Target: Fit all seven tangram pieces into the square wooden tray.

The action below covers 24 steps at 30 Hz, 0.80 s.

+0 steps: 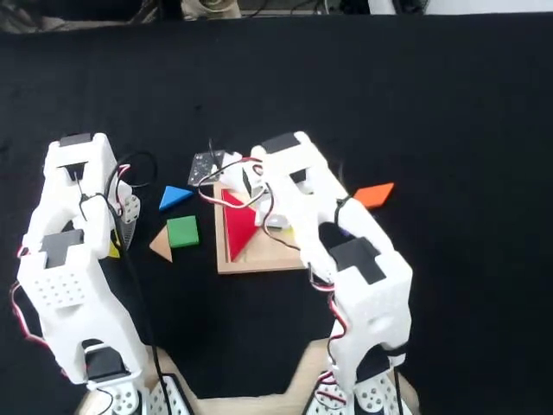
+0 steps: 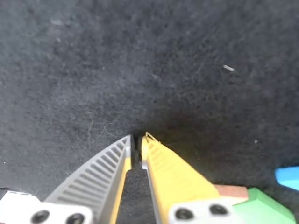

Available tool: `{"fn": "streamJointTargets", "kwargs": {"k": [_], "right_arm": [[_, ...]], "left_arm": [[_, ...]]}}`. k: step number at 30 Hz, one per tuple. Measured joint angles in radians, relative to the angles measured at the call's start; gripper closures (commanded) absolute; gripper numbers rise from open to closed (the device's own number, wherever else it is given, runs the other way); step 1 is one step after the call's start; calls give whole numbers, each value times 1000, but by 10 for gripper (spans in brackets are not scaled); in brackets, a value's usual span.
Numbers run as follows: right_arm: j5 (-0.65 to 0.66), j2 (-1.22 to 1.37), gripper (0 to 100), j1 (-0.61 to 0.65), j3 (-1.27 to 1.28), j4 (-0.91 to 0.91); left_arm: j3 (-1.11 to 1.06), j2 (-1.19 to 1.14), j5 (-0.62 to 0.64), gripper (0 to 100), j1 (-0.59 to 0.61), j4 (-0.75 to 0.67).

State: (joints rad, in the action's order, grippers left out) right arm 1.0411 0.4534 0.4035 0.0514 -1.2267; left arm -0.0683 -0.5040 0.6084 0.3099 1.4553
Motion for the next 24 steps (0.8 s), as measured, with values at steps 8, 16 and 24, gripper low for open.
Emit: {"fn": "streamJointTargets", "kwargs": {"k": [8,16,24], "right_arm": [[0,52,892,-6,-77,-5],[0,54,982,-15,-94,3],[0,20,982,-21,-107,-98]], "left_arm": [[0,0,0,939,0,0],[0,0,0,939,0,0],[2,0,0,939,0,0]]}}
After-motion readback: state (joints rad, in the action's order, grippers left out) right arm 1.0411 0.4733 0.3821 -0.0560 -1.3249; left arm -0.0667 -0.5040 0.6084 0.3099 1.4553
